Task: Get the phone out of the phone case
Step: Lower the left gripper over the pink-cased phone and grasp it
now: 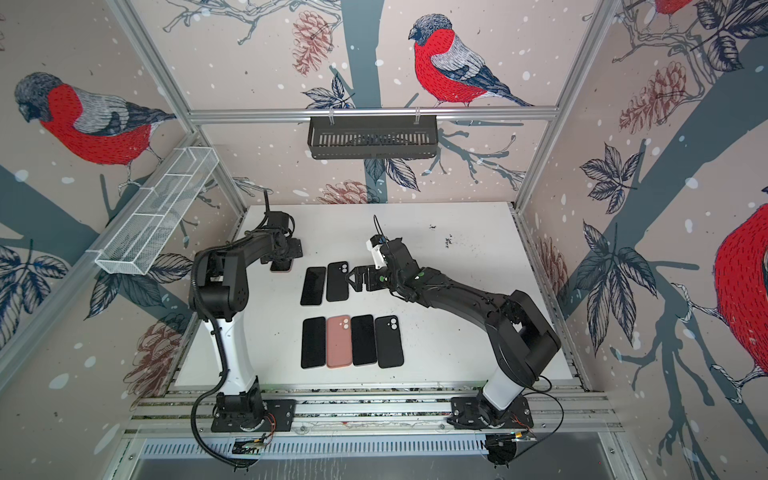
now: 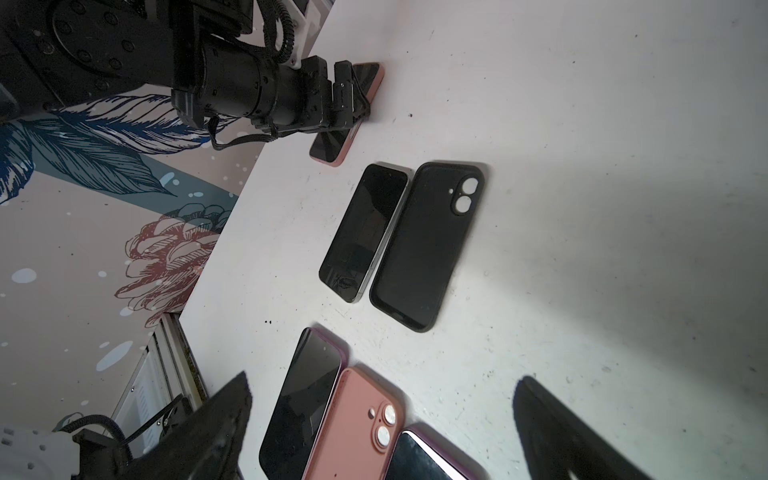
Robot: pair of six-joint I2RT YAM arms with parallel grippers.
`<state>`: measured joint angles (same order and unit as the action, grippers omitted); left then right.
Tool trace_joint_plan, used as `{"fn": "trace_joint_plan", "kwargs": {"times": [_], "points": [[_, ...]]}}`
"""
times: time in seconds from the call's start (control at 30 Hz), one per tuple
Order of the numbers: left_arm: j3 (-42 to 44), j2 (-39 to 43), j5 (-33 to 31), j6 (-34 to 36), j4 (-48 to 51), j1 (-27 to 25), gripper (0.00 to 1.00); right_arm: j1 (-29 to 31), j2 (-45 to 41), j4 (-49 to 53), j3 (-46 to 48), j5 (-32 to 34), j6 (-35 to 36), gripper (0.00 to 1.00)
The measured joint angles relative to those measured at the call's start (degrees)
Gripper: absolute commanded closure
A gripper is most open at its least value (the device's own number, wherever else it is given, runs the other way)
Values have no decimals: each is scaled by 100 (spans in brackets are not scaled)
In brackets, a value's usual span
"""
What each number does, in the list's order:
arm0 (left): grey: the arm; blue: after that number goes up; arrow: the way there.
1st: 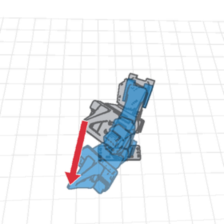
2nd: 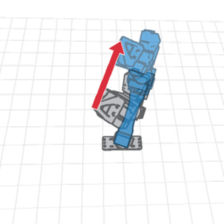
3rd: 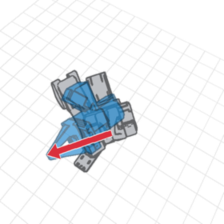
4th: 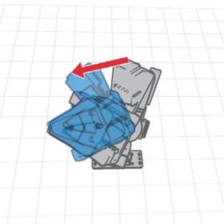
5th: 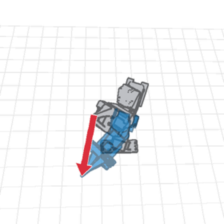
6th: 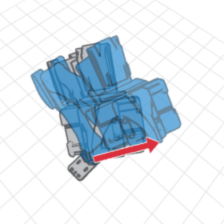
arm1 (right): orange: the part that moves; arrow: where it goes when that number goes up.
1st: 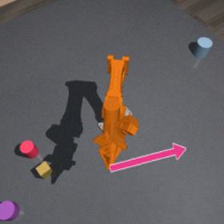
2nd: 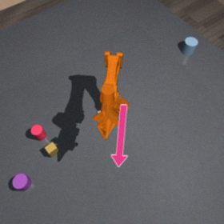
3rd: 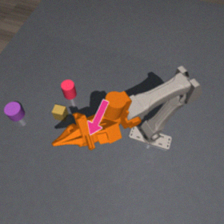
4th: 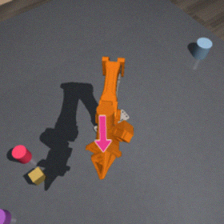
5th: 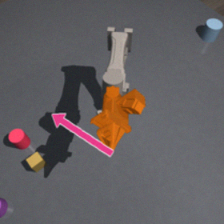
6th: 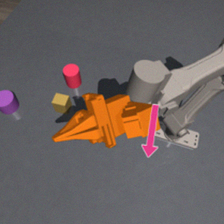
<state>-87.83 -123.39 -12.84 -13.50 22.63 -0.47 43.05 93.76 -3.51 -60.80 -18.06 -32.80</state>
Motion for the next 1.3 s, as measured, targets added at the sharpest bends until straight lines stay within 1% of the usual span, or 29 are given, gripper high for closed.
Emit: {"fn": "trace_joint_plan", "kwargs": {"times": [0.13, 0.3, 0.5, 0.73, 0.87, 0.97, 1.03, 1.07, 1.13, 1.17, 1.23, 1.3], "points": [[-402, -284, 101, 90, 20, 24, 6, 2, 17, -7, 4, -4, 0, 1], [-688, -509, 162, 184, 33, 24, 12, 9, 61, -46, 72, -24, -4, 1], [-713, -570, 245, 223, -2, 44, 22, 28, 107, -96, 72, -59, -7, 1], [-662, -555, 85, 448, -131, 46, 35, 24, 118, -151, 85, -92, -9, 0], [-507, -413, 81, 437, -129, 81, 41, -2, 151, -175, 131, -125, -26, 1], [-326, -229, 179, 435, -59, 131, 44, -57, 221, -271, 162, -166, -33, 0], [-199, -85, 337, 402, 59, 164, 43, -101, 282, -356, 155, -221, -48, 0], [-131, -17, 424, 367, 70, 195, 40, -120, 330, -389, 127, -254, -48, 1], [-57, 55, 529, 326, 101, 245, 25, -122, 444, -398, 9, -308, -50, 1], [-22, 83, 522, 313, 168, 262, 19, -111, 498, -400, -63, -339, -50, 1], [85, 168, 531, 238, 216, 295, 11, -98, 577, -431, -179, -407, -48, 0], [188, 273, 601, 155, 232, 313, 8, -83, 610, -433, -225, -433, -48, 0]]}}
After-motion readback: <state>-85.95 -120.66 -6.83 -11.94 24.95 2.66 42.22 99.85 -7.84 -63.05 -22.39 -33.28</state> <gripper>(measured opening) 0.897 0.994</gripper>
